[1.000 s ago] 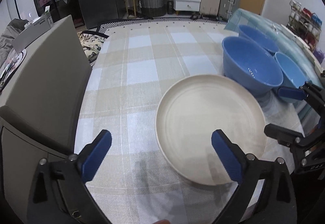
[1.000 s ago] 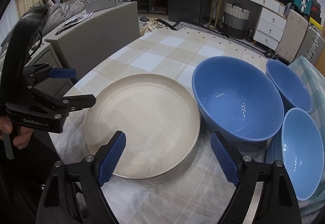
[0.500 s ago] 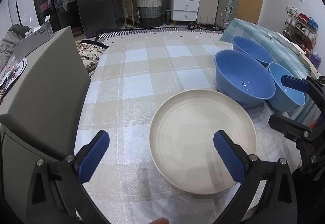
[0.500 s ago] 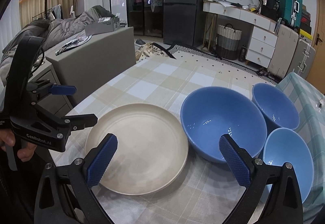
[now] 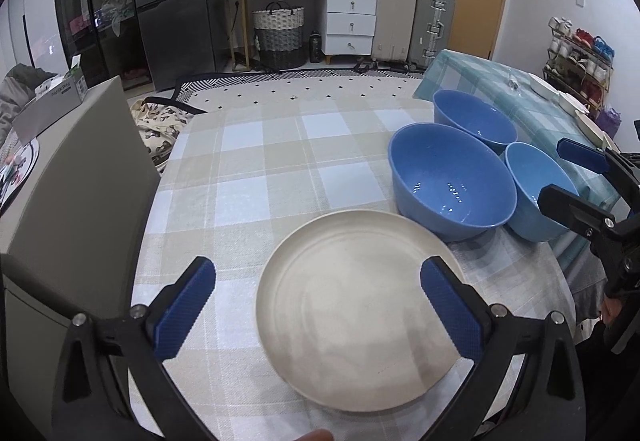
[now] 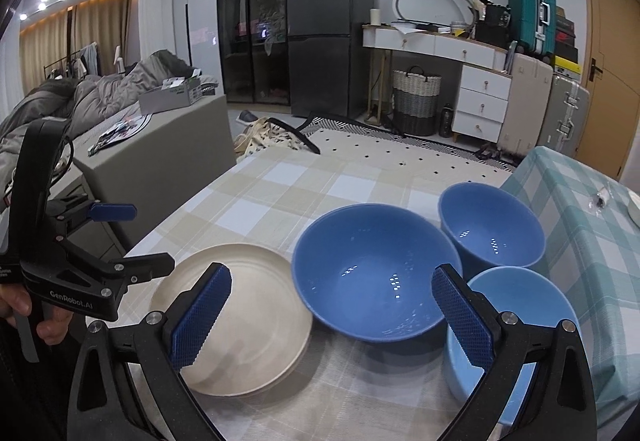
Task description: Organize plates and bowls
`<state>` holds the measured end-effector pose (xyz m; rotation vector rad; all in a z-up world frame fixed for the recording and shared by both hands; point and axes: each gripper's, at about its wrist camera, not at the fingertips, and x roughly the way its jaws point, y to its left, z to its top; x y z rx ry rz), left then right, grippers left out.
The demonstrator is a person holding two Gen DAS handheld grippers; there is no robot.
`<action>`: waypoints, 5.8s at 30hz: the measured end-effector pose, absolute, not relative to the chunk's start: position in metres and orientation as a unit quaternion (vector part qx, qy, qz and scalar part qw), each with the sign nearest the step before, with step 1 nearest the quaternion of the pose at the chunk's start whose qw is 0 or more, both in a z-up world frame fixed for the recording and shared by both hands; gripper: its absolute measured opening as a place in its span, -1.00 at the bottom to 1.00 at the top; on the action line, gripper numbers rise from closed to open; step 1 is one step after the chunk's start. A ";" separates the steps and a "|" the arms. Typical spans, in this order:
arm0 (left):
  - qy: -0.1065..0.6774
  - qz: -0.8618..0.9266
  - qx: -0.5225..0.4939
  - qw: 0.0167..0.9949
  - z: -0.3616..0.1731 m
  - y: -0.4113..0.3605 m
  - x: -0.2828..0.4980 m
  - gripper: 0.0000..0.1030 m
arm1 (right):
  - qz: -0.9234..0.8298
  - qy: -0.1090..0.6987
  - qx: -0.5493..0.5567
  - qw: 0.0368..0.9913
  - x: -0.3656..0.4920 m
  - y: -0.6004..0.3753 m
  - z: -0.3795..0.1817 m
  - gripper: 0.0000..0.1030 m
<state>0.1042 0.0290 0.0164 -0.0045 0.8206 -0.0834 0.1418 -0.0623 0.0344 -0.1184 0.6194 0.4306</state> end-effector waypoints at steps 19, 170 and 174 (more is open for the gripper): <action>0.385 -0.074 0.014 0.920 0.039 -0.021 0.139 1.00 | 0.172 0.294 -0.025 0.940 0.161 -0.106 0.056 0.98; 0.435 -0.162 0.029 0.885 -0.005 -0.157 0.351 -0.72 | -0.011 0.433 0.052 0.900 0.348 -0.256 -0.029 -0.66; 0.426 -0.162 0.030 0.890 0.005 -0.156 0.347 -0.72 | -0.010 0.421 0.052 0.905 0.344 -0.256 -0.023 -0.66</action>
